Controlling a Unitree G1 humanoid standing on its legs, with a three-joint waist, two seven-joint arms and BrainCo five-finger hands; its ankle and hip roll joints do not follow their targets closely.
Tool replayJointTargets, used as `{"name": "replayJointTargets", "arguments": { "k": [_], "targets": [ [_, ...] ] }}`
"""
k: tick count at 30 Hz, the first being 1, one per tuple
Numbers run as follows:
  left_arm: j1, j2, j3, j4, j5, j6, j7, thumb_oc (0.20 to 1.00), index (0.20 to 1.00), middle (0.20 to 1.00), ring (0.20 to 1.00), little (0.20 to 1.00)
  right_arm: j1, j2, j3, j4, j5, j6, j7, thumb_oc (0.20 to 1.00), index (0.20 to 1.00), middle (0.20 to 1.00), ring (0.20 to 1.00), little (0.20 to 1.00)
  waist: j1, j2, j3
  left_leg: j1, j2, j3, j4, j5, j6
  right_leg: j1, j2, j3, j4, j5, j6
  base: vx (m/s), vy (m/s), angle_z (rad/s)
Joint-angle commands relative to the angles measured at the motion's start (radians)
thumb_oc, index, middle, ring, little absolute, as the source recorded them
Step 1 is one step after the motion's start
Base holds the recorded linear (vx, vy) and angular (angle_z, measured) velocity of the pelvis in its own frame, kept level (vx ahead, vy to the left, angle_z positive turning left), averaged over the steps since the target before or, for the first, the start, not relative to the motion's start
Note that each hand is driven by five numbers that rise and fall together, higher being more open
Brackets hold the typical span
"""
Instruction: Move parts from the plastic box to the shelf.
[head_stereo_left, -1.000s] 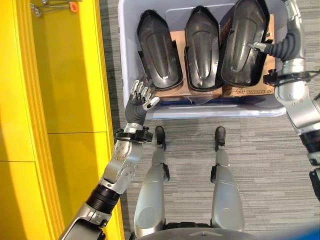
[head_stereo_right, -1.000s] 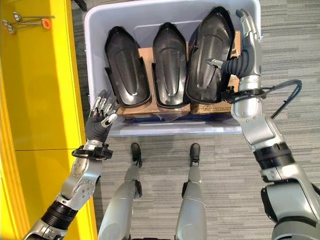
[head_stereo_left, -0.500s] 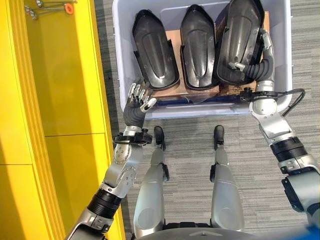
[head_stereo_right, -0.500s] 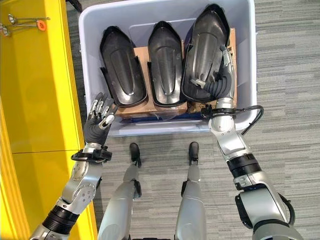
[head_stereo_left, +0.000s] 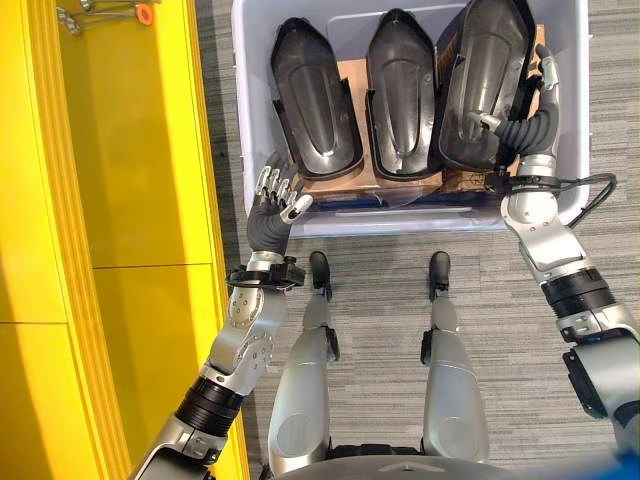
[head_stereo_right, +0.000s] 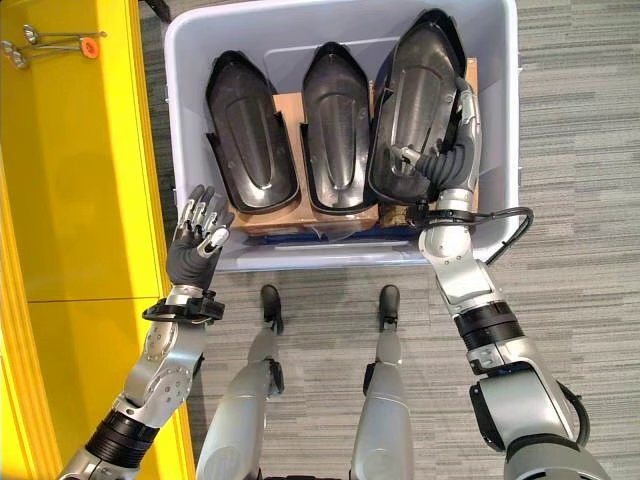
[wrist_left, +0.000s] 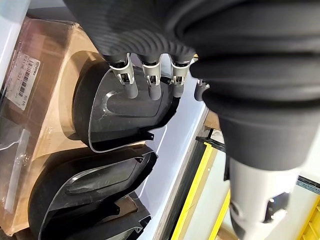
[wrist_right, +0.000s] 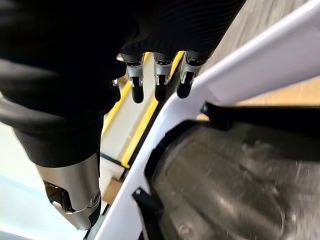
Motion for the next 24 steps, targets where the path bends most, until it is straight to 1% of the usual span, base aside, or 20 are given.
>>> {"name": "replayJointTargets", "arguments": {
  "k": [1, 11, 17, 24],
  "targets": [
    [-0.010, 0.036, 0.010, -0.078, 0.018, -0.065, -0.004, 1.000, 1.000, 1.000, 1.000, 1.000, -0.043, -0.040, -0.040, -0.041, -0.034, -0.030, -0.046, 1.000, 1.000, 1.000, 1.000, 1.000, 0.001, -0.028, 0.001, 0.105, 0.032, -0.041, 0.007, -0.117, -0.029, 0.004, -0.030, -0.026, 0.093, -0.059, -0.003, 0.00, 0.000, 0.00],
    [-0.017, 0.035, -0.004, -0.079, 0.016, -0.066, 0.000, 1.000, 1.000, 1.000, 1.000, 1.000, -0.065, -0.017, -0.039, 0.042, 0.001, -0.028, -0.072, 1.000, 1.000, 1.000, 1.000, 1.000, 0.003, -0.023, 0.005, 0.100, 0.033, -0.044, 0.006, -0.116, -0.027, -0.005, -0.029, -0.024, 0.095, -0.059, -0.004, 0.00, 0.000, 0.00],
    [-0.019, 0.033, -0.012, -0.077, 0.013, -0.066, -0.002, 1.000, 1.000, 1.000, 1.000, 1.000, -0.086, -0.005, -0.023, 0.090, 0.043, -0.033, -0.061, 1.000, 1.000, 1.000, 1.000, 1.000, 0.008, -0.018, 0.005, 0.097, 0.030, -0.047, 0.006, -0.116, -0.026, -0.007, -0.030, -0.025, 0.096, -0.058, -0.005, 0.00, 0.000, 0.00],
    [-0.014, 0.040, -0.017, -0.081, 0.006, -0.069, -0.004, 1.000, 1.000, 1.000, 1.000, 1.000, -0.135, -0.015, 0.003, 0.179, 0.078, -0.034, -0.055, 1.000, 1.000, 1.000, 1.000, 1.000, 0.014, -0.012, 0.006, 0.094, 0.026, -0.047, 0.005, -0.115, -0.027, -0.012, -0.031, -0.026, 0.098, -0.057, -0.006, 0.00, 0.000, 0.00]
  ]
}}
